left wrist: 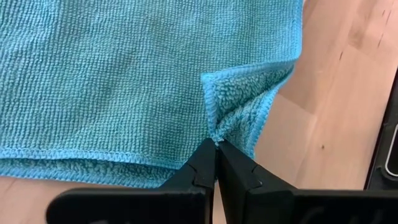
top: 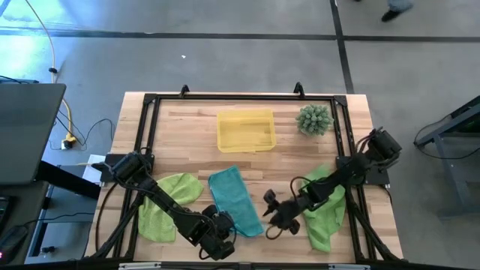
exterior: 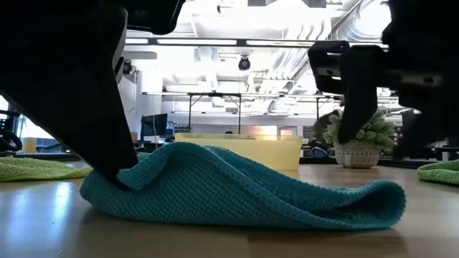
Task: Roll microfiber towels into tight, uniform cylinder then place into a basket
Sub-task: Roll the blue microfiber cloth
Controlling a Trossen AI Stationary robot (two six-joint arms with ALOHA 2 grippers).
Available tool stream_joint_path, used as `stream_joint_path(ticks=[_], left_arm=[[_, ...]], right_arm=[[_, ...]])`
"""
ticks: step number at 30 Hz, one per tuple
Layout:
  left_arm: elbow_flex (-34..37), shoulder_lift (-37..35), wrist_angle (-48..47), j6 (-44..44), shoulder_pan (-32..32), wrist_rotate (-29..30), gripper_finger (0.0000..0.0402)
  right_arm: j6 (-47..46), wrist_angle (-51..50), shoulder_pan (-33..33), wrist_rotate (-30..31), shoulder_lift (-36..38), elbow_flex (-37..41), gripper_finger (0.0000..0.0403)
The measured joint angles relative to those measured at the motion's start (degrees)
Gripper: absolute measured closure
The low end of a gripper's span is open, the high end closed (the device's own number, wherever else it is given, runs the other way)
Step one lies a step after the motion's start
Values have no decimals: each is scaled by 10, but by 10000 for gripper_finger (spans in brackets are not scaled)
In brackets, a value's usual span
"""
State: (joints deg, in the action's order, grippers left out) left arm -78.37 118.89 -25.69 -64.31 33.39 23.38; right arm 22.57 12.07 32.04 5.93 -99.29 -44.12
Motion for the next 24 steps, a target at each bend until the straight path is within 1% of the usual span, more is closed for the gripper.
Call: stream_joint_path(ticks=[4, 7, 11, 15, 20, 24], left_arm=[[0, 0, 0, 5, 0, 0, 400], [0, 0, 0, 5, 0, -1, 400], [0, 0, 0, 5, 0, -2, 400], [0, 0, 0, 6, -2, -2, 400], [0, 0, 0, 6, -8, -5, 400], [0, 0, 0, 15, -12, -9, 400]], right_arm=[[97, 27, 6, -1, -30, 0, 230], [159, 41, 11, 1, -44, 0, 239], [209, 74, 15, 1, -62, 0, 255], [227, 108, 15, 1, -81, -1, 264], [224, 163, 13, -3, -103, -3, 265], [223, 172, 13, -3, -108, -3, 265]])
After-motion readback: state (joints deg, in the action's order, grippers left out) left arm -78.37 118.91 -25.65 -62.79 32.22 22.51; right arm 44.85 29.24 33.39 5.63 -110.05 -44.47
